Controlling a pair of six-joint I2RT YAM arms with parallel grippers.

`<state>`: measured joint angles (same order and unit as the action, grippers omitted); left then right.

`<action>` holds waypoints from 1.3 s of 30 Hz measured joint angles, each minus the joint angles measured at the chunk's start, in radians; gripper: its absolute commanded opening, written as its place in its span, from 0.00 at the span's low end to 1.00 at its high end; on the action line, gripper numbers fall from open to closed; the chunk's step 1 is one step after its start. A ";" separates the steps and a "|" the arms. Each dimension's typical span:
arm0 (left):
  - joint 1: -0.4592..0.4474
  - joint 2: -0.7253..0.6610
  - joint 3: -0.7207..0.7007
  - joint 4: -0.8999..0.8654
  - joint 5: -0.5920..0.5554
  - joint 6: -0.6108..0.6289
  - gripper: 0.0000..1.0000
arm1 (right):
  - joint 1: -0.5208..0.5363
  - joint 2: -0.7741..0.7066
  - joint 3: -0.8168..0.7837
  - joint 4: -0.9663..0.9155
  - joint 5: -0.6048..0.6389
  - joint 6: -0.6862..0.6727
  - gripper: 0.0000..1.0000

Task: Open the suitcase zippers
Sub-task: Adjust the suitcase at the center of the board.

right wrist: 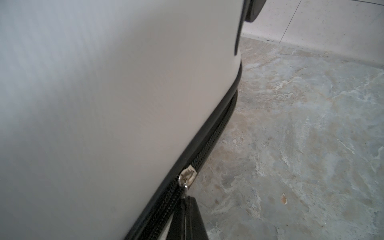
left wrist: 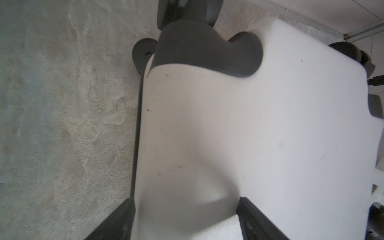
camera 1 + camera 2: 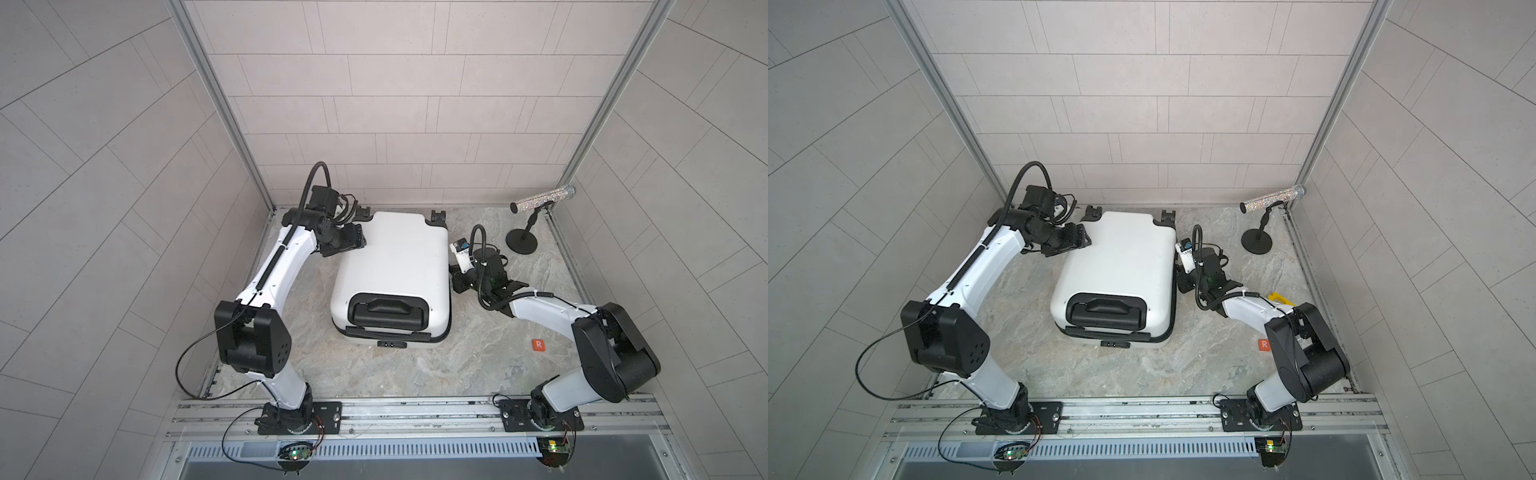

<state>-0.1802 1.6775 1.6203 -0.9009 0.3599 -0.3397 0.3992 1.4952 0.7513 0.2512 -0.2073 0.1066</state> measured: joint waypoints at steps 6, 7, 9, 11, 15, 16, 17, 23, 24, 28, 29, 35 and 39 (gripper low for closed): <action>0.003 0.058 0.068 0.003 0.004 0.000 0.77 | 0.046 -0.038 -0.039 0.010 0.070 0.021 0.00; 0.000 0.076 0.087 0.005 0.000 0.002 0.77 | 0.059 -0.045 -0.043 0.006 0.089 0.027 0.00; -0.007 0.108 0.123 0.010 -0.013 0.007 0.77 | 0.092 -0.060 -0.053 -0.003 0.142 0.037 0.00; -0.021 0.145 0.166 0.023 -0.034 0.014 0.77 | 0.135 -0.078 -0.063 -0.018 0.211 0.057 0.00; -0.049 0.219 0.245 0.068 -0.071 0.027 0.77 | 0.229 -0.109 -0.093 -0.029 0.348 0.120 0.00; -0.056 0.238 0.266 0.083 -0.078 0.031 0.77 | 0.256 -0.111 -0.096 -0.032 0.382 0.137 0.00; -0.062 0.258 0.286 0.099 -0.086 0.034 0.77 | 0.283 -0.111 -0.098 -0.034 0.415 0.153 0.00; -0.077 0.340 0.385 0.140 -0.118 0.063 0.77 | 0.431 -0.111 -0.103 -0.042 0.517 0.206 0.00; -0.079 0.346 0.397 0.137 -0.122 0.069 0.77 | 0.446 -0.111 -0.103 -0.043 0.520 0.210 0.00; -0.084 0.358 0.458 0.068 -0.133 0.085 0.77 | 0.473 -0.117 -0.106 -0.048 0.532 0.226 0.00; -0.087 0.354 0.475 0.034 -0.134 0.085 0.77 | 0.473 -0.121 -0.110 -0.045 0.531 0.229 0.00; -0.105 0.189 0.415 -0.180 -0.200 0.066 0.78 | 0.473 -0.145 -0.136 -0.023 0.522 0.239 0.00; -0.099 -0.062 0.216 -0.252 -0.270 -0.002 0.78 | 0.470 -0.149 -0.138 -0.023 0.505 0.235 0.00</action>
<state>-0.2794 1.6154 1.8366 -1.1530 0.0898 -0.3416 0.8692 1.3460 0.6136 0.2283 0.2981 0.3416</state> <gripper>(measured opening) 0.784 0.041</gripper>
